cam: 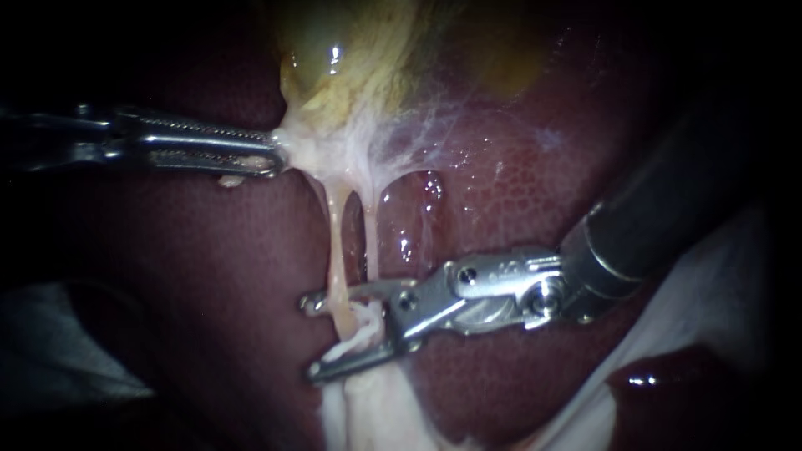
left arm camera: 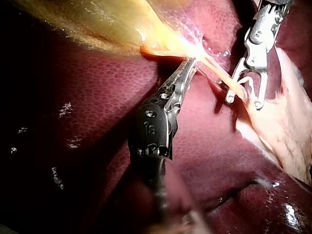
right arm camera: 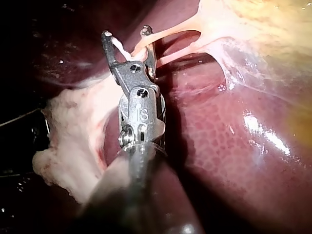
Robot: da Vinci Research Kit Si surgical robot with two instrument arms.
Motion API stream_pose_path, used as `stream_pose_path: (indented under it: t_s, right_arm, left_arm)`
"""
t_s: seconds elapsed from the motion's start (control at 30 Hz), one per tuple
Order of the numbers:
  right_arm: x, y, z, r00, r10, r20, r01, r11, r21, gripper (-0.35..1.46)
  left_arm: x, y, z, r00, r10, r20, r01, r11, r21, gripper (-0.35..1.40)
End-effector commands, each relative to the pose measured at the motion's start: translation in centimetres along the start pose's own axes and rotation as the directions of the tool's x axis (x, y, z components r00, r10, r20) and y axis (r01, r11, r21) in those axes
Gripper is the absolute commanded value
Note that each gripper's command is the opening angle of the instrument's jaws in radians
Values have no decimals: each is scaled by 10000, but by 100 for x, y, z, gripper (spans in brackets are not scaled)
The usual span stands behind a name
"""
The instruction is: Clipping first clip left tube
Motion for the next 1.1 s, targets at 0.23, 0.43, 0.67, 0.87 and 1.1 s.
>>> stream_pose_path:
  t_s: [0.23, 0.43, 0.67, 0.87, 1.1]
  right_arm:
    - [5, -7, -3, 10000, -5, 3, 5, 10000, -5, 25]
    - [4, -7, -7, 10000, 53, -31, -53, 10000, 8, -12]
    - [8, -3, -14, 9990, 438, -71, -437, 9990, 51, -35]
    - [9, -5, -15, 9981, 611, -77, -610, 9981, 64, -35]
    - [8, -3, -15, 9973, 727, -80, -727, 9973, 64, -35]
  left_arm:
    - [0, 0, 0, 10000, 1, 0, -1, 10000, -3, -35]
    - [0, 0, 0, 10000, 2, 0, -2, 10000, -5, -35]
    - [0, -1, 0, 10000, 2, 0, -2, 10000, -6, -35]
    - [0, -1, 0, 10000, 3, 0, -3, 10000, -8, -35]
    - [0, -2, 1, 10000, 3, 0, -3, 10000, -7, -35]
